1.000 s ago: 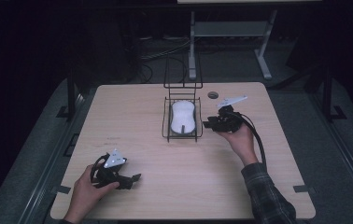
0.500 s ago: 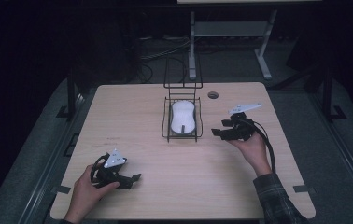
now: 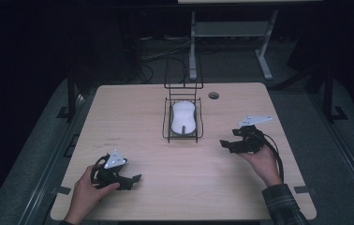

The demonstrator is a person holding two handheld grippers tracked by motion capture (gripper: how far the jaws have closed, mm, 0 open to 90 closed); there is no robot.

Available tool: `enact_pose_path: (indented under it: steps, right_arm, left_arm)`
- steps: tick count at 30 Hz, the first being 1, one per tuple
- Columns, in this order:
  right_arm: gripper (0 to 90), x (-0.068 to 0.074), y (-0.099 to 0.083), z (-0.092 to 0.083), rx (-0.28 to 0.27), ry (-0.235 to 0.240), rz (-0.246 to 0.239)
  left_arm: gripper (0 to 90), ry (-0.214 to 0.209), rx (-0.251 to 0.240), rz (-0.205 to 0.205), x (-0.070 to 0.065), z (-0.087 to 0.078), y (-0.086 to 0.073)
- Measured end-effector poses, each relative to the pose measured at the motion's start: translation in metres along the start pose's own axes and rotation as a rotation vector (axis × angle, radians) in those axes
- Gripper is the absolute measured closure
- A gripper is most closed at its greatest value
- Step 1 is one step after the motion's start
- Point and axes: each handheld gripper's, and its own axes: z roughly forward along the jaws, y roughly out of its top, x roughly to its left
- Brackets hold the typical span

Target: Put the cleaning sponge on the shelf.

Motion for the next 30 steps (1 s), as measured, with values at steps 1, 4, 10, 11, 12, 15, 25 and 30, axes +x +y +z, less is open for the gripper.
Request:
enact_pose_path:
  steps: [1,4,10,11,12,15,25,30]
  right_arm:
    - [25.7,0.000,-0.002,-0.002,0.003,0.001,-0.001]
    - [25.7,0.000,-0.006,-0.004,0.005,-0.002,0.004]
    - [25.3,0.001,-0.017,-0.012,0.011,-0.003,0.007]
    - [25.2,0.001,-0.021,-0.015,0.014,-0.006,0.014]
    - [25.2,0.001,-0.021,-0.015,0.014,-0.006,0.014]
    - [24.9,0.001,-0.030,-0.022,0.010,-0.009,0.019]
    - [19.8,0.000,-0.052,-0.030,0.032,-0.039,0.033]
    - [16.6,0.000,-0.064,-0.033,0.036,-0.059,0.041]
  left_arm:
    - [12.7,0.000,0.000,0.000,0.000,0.000,0.000]
    - [12.7,0.000,0.000,0.000,0.000,0.000,0.000]
    - [12.6,0.000,0.000,0.000,0.000,0.000,0.000]
    - [12.6,0.000,0.000,0.000,0.000,0.000,0.000]
    - [12.6,0.000,0.000,0.000,0.000,0.000,0.000]
    - [12.6,0.000,-0.003,0.000,0.000,0.000,0.000]
    - [12.7,0.000,0.000,0.001,0.000,0.000,0.000]
    - [12.6,0.001,0.001,0.004,0.000,0.000,0.000]
